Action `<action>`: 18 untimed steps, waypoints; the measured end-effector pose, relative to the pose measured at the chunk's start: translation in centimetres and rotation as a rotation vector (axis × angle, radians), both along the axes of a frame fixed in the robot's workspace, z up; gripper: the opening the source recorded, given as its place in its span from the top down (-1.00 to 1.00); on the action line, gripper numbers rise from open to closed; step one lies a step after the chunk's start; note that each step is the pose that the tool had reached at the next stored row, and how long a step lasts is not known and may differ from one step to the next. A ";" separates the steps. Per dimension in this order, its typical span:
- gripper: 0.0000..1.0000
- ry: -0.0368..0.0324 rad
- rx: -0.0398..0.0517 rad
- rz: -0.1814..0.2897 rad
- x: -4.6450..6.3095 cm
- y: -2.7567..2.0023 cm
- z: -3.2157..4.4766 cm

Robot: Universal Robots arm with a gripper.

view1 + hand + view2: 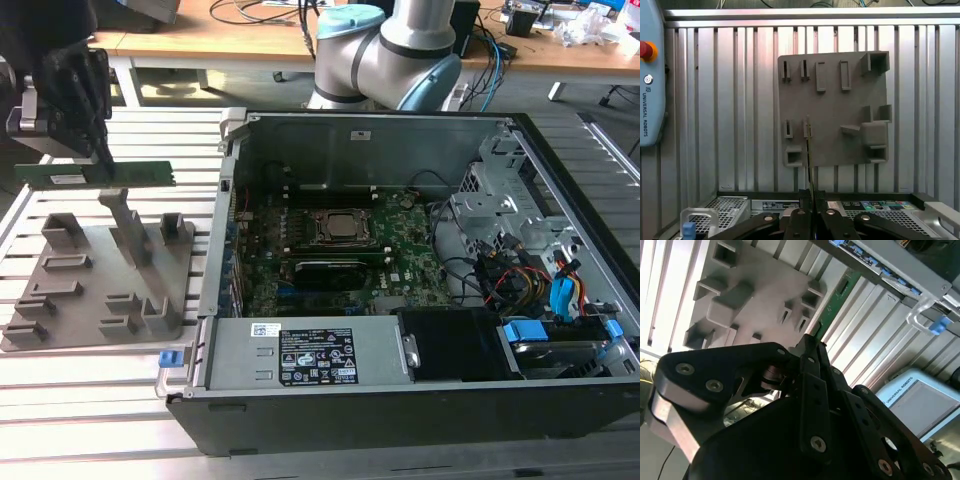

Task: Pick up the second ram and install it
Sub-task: 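Pick up the second ram and move it above second insertion slot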

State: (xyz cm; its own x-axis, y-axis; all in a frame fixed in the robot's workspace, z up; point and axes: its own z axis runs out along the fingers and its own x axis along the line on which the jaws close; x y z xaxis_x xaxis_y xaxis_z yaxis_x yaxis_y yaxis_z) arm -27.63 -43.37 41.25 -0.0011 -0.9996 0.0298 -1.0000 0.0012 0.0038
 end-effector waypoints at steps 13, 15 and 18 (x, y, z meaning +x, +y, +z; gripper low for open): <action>0.73 0.0001 -0.0038 0.000 5.8 0.15 0.01; 0.73 0.0001 -0.0040 0.000 6.5 0.19 0.01; 0.73 0.0001 -0.0051 0.000 8.3 0.45 0.01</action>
State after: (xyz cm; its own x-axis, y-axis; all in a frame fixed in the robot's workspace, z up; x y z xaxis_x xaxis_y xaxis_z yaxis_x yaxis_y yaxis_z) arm -19.31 -42.92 41.26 -0.0011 -0.9994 0.0349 -1.0000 0.0013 0.0040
